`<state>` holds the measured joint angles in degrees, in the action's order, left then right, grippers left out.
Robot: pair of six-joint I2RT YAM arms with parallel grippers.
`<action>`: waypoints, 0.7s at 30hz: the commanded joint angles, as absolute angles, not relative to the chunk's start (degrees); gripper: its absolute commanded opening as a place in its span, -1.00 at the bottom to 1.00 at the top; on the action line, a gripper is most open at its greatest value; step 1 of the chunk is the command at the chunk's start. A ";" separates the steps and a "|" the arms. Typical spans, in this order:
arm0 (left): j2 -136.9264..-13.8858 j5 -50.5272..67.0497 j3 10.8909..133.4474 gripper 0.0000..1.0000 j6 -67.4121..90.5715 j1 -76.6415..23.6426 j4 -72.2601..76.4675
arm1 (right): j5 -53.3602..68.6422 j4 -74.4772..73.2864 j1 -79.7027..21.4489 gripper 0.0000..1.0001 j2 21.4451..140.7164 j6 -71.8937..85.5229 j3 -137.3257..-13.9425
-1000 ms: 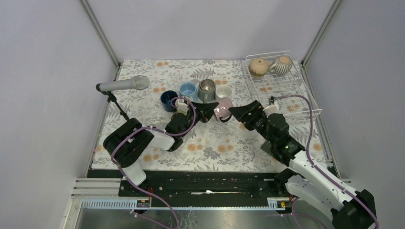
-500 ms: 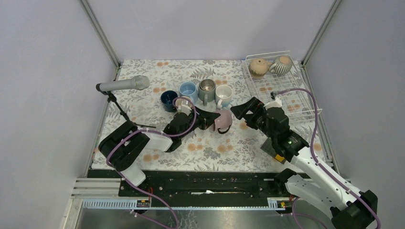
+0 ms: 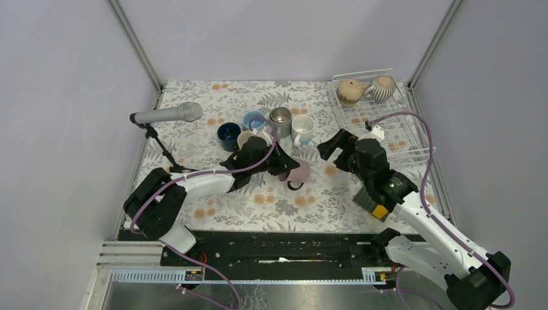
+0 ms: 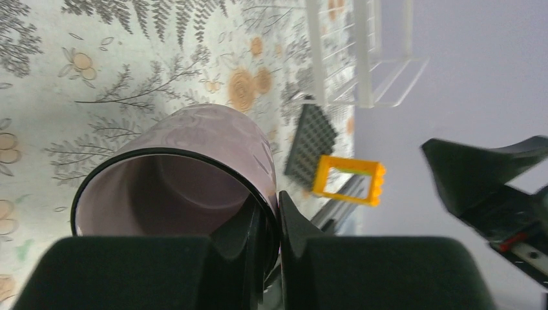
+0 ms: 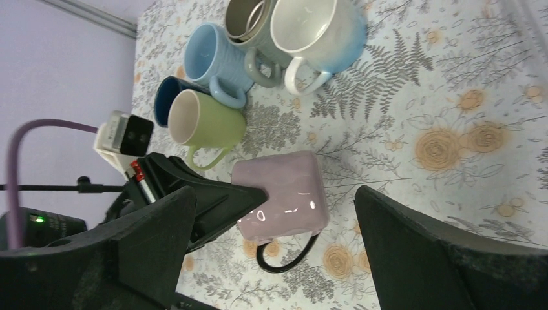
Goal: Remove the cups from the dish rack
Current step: Place the cup at the center of the board.
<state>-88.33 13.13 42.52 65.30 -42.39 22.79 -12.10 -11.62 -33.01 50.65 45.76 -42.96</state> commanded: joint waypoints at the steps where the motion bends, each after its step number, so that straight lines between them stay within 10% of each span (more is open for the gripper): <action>1: -85.88 14.92 51.29 -1.00 51.74 -42.68 9.93 | -16.95 -12.54 -33.42 0.99 50.79 42.94 -46.32; 21: -102.96 -2.84 83.06 -1.00 28.39 -44.31 -28.97 | -5.84 -12.99 -26.12 0.99 56.93 41.76 -51.80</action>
<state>-100.84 3.60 76.38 32.75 -44.45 -25.32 -11.03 -13.69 -29.45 56.07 42.44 -48.88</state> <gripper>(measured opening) 0.128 0.994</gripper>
